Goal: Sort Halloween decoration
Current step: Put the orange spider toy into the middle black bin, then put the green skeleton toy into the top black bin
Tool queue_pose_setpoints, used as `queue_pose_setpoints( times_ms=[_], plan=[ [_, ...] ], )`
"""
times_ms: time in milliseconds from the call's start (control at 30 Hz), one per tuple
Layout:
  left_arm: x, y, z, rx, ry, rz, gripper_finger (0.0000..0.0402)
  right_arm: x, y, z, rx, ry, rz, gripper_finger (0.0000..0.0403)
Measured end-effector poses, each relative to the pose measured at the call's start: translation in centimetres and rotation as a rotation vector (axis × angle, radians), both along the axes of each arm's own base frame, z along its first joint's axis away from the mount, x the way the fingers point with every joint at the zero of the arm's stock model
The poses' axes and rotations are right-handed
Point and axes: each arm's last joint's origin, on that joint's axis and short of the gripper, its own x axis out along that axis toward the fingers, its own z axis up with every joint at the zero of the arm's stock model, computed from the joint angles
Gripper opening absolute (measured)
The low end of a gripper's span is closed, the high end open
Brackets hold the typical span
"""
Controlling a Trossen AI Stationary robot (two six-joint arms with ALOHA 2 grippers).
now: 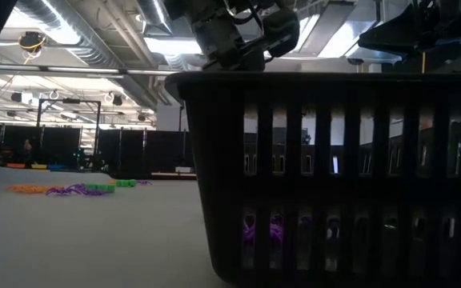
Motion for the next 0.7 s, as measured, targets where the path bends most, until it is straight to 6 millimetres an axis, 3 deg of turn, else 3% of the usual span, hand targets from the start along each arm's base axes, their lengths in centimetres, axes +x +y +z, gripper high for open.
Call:
queue_pose_setpoints(
  times_ms=[333, 567, 700],
  plan=[
    [-0.1, 0.4, 0.0, 0.02, 0.004, -0.02, 0.0163, 0.0, 0.0, 0.0, 0.0, 0.0, 0.0, 0.0092],
    [-1.5, 1.8, 0.3, 0.001, 0.107, 0.0, 0.0142, 0.0, 0.0, 0.0, 0.0, 0.0, 0.0, 0.0092],
    [-2.8, 2.5, 1.0, 0.006, 0.156, -0.117, 0.0126, 0.0, 0.0, 0.0, -0.001, 0.002, 0.0, 0.0092]
  ],
)
